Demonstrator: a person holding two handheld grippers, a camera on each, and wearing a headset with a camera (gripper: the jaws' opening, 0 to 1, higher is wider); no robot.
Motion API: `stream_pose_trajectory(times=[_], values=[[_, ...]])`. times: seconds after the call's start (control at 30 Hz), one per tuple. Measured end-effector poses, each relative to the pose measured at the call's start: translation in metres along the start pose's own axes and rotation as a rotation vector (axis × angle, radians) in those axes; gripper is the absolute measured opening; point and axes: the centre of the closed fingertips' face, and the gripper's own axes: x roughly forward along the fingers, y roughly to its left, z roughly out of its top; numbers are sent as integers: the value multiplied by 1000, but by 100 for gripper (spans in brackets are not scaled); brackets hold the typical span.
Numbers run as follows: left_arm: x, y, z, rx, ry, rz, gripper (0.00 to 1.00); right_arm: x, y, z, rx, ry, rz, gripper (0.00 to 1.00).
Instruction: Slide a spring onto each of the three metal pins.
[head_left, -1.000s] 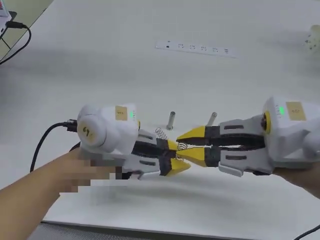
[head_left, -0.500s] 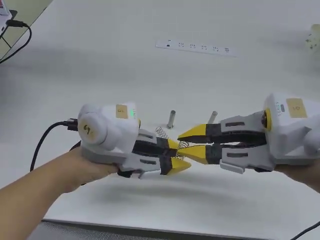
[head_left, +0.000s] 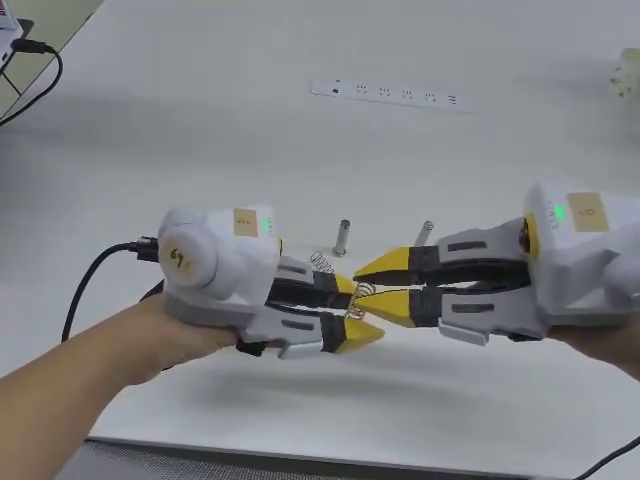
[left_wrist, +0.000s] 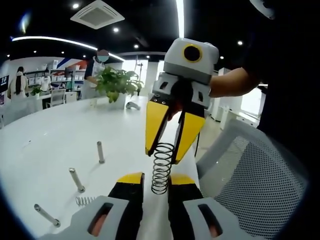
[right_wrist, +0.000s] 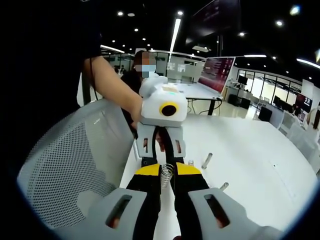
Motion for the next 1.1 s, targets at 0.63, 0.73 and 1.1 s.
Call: stream_pose_trajectory(times=[0.63,0.73,1.1], values=[[-5,5,2,-2,-7,25,21,1,-1,-3,-30,29,4,6],[-6,5,0,-2,-1,28,21,2,-2,-4,-41,40,3,6],[-21,13,-1,-15,-5,71,24,-2,-7,-11,-77,81,-11,6]])
